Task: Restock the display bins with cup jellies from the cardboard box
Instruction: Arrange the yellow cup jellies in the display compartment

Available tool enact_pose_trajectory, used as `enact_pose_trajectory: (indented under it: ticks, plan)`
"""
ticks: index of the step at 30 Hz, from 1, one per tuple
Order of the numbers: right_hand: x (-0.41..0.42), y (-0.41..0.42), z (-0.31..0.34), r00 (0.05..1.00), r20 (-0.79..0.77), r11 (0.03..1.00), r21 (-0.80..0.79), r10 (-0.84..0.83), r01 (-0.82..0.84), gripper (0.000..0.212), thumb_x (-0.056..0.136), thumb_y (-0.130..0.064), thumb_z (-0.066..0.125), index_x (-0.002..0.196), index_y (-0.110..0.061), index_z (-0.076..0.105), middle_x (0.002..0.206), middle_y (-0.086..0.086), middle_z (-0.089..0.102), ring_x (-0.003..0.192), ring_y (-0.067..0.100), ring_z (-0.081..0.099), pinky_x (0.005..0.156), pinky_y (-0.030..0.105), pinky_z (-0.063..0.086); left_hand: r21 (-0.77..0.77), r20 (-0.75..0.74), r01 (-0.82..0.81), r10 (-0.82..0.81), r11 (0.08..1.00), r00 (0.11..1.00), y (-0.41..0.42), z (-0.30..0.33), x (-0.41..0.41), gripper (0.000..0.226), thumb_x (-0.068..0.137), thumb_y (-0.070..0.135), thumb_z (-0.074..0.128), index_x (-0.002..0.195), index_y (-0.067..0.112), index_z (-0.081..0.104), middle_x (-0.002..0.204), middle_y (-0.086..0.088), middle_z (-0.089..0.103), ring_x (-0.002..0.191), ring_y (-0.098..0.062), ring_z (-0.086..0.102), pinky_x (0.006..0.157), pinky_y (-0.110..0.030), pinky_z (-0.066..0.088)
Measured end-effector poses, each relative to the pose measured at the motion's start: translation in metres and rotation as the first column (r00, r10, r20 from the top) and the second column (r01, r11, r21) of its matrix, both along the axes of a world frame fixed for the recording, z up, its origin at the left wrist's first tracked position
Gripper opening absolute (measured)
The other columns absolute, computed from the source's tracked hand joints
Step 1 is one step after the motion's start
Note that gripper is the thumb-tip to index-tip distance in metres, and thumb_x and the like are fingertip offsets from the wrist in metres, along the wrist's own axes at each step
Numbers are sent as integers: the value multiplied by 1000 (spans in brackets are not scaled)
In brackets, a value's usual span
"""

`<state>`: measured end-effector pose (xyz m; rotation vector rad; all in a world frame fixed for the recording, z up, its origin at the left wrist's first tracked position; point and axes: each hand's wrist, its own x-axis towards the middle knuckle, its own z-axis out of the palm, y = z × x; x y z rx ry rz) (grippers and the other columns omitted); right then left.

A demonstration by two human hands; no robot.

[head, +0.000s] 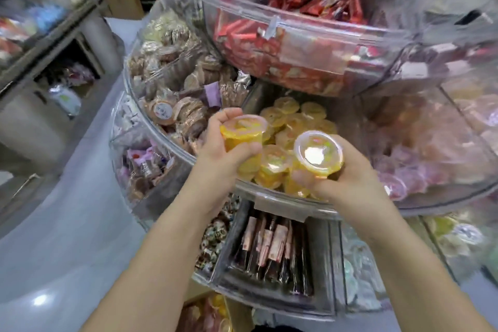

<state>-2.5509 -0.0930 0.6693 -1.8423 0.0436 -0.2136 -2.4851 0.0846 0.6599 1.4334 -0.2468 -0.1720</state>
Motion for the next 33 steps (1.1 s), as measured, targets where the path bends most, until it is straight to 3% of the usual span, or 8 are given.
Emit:
enact_pose_trajectory:
  ticks: [4,9,12,15,18,20,23,33]
  plan:
    - [42,-20,-9,999,-32,999,-4,-44,44,40,66,-13,82,97,-31,63,87,-15,69,76,-8,62,65,9,46,298,221,-39,-29,954,975,-22,2,29,68,69,1,72,125,28,45,111,12,59,97,6,58,85,-10,43]
    - [76,-22,-17,999,-11,996,-74,-46,45,39,65,-19,83,88,-38,59,87,-21,64,77,-17,58,63,0,41,619,467,-285,-52,732,882,-28,-2,61,70,63,18,82,126,15,53,114,8,55,107,-6,50,90,-12,32]
    - [86,-26,-24,998,-43,987,-154,-52,45,40,64,-25,83,94,-37,60,89,-21,64,84,-7,60,68,8,43,710,534,-342,-155,616,831,-28,-9,72,69,63,28,82,124,12,56,117,-8,60,111,-26,51,94,-28,34]
    - [84,-30,-31,996,-86,970,-243,-4,-17,52,64,-29,81,111,-28,58,100,-21,62,92,-4,58,72,8,41,745,566,-428,-146,511,812,-26,-15,75,74,61,42,80,127,18,55,124,-7,54,116,-32,40,96,-43,30]
    - [81,-34,-32,997,-71,961,-277,2,-22,51,66,-29,79,107,-36,50,91,-30,55,78,-22,53,58,-4,38,753,532,-380,-158,538,832,-22,-15,76,79,62,41,80,133,24,49,131,-1,49,118,-26,35,97,-42,27]
    - [81,-34,-32,999,-48,955,-298,-12,-3,49,67,-28,78,104,-41,48,88,-34,51,80,-30,46,60,-8,34,733,521,-348,-152,585,840,-19,-13,77,72,65,33,80,130,26,51,129,5,52,117,-23,37,99,-45,30]
    - [82,-32,-32,999,-49,950,-314,-19,2,43,68,-31,77,99,-42,50,86,-32,54,84,-29,46,64,-7,34,690,519,-362,-80,626,851,-19,-13,79,64,64,29,81,123,27,58,122,15,53,115,-20,39,99,-49,32]
    - [85,-30,-35,999,-21,919,-392,-41,29,46,69,-31,77,100,-37,44,83,-33,48,82,-34,41,67,-8,33,655,546,-423,-4,626,838,-23,-20,83,63,56,41,81,112,24,59,111,16,48,104,-9,30,87,-32,25]
